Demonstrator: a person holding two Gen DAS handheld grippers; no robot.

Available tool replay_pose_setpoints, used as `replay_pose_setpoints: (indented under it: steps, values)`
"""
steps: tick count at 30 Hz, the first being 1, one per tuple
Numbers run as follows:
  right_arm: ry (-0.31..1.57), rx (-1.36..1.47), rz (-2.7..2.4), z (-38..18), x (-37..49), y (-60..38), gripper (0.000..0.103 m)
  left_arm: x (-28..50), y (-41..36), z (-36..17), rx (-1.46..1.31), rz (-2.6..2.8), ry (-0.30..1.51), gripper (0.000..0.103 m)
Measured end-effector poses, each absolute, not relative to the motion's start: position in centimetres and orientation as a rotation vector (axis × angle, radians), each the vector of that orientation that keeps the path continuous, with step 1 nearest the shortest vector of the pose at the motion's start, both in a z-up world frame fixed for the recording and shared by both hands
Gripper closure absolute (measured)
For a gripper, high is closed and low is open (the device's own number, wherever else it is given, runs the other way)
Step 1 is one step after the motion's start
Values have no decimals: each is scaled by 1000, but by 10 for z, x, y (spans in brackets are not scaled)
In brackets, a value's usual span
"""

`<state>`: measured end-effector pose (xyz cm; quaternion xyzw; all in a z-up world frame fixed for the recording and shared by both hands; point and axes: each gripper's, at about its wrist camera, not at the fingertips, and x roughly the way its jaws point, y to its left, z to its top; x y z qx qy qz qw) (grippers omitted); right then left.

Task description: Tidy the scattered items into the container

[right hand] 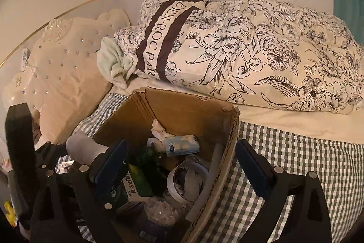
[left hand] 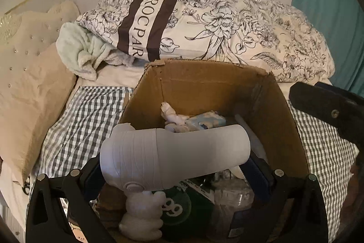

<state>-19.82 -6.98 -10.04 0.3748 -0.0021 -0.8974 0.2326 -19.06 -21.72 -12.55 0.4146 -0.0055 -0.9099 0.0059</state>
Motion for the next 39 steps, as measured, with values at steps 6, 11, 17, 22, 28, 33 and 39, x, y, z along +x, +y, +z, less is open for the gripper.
replay_pose_setpoints:
  steps: [6, 11, 17, 22, 28, 33, 39]
  values:
    - [152, 1087, -2313, -100, -191, -92, 6, -182, -204, -121, 1293, -2879, -128, 0]
    - [254, 1134, -2216, -109, -186, -108, 6, -175, -195, -116, 1270, -2890, -193, 0]
    - [281, 1171, -2275, -116, -193, -105, 6, -169, -196, -112, 1248, -2919, -192, 0]
    - [213, 1147, -2305, -111, -192, -96, 6, -170, -201, -110, 1246, -2901, -169, 0]
    - [163, 1103, -2360, -91, -185, -81, 6, -164, -200, -99, 1218, -2890, -142, 0]
    - [115, 1024, -2412, -61, -168, -64, 6, -150, -199, -72, 1144, -2898, -94, 0]
    - [47, 915, -2463, -19, -138, -37, 5, -125, -195, -28, 1022, -2917, -50, 0]
